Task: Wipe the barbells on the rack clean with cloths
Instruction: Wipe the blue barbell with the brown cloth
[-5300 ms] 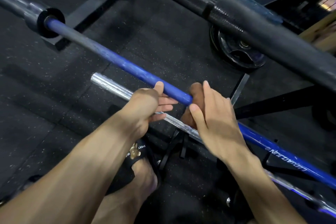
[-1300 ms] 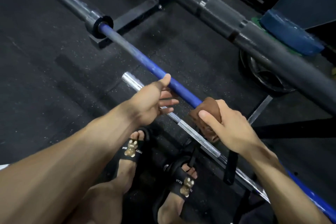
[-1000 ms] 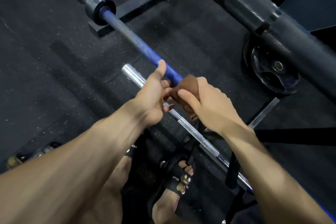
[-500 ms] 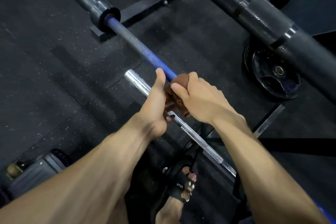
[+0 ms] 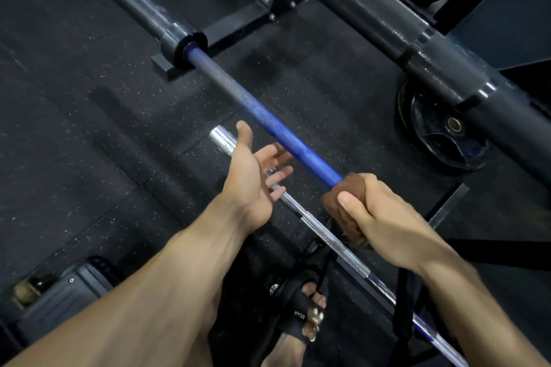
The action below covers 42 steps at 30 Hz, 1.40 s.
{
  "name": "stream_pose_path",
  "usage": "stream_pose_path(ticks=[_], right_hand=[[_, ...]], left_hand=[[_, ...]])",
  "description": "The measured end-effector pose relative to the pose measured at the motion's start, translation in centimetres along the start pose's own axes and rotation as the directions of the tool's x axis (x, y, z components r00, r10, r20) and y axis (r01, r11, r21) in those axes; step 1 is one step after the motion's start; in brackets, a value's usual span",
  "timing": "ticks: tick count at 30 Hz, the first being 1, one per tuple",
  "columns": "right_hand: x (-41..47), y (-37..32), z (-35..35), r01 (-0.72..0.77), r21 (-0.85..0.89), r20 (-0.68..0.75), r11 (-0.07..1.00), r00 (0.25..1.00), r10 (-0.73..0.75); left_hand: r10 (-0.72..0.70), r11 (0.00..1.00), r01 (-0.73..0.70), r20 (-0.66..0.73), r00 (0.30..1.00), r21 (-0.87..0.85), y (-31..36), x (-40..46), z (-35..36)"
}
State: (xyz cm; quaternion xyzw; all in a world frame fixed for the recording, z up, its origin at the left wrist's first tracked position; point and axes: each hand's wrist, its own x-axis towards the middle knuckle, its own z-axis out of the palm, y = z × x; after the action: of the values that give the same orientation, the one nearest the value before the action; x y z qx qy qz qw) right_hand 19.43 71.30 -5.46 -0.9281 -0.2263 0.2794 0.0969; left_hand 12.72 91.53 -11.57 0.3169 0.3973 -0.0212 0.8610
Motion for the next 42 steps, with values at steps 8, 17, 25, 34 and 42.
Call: stream_pose_path(ticks=[8, 17, 25, 34, 42], right_hand=[[8.9, -10.0, 0.3, 0.070, -0.074, -0.043, 0.995, 0.996, -0.073], [4.6, -0.6, -1.1, 0.038, 0.212, 0.176, 0.977, 0.981, -0.076], [11.0, -9.9, -1.0, 0.064, 0.043, -0.040, 0.997, 0.997, -0.062], [5.9, -4.3, -0.4, -0.021, 0.111, 0.040, 0.994, 0.999, 0.016], [9.1, -9.1, -0.2, -0.033, 0.030, -0.104, 0.999, 0.994, 0.036]], left_hand=[[0.021, 0.998, -0.017, 0.072, 0.997, -0.061, 0.4, 0.3, 0.3], [0.048, 0.999, -0.047, -0.050, 0.998, 0.007, 0.7, 1.0, 0.2], [0.069, 0.998, -0.069, -0.012, 0.998, -0.005, 0.0, 0.8, 0.9], [0.098, 0.995, -0.094, -0.091, 0.991, 0.039, 0.1, 1.7, 0.2], [0.106, 0.994, -0.107, -0.051, 0.993, -0.020, -0.3, 0.8, 1.2]])
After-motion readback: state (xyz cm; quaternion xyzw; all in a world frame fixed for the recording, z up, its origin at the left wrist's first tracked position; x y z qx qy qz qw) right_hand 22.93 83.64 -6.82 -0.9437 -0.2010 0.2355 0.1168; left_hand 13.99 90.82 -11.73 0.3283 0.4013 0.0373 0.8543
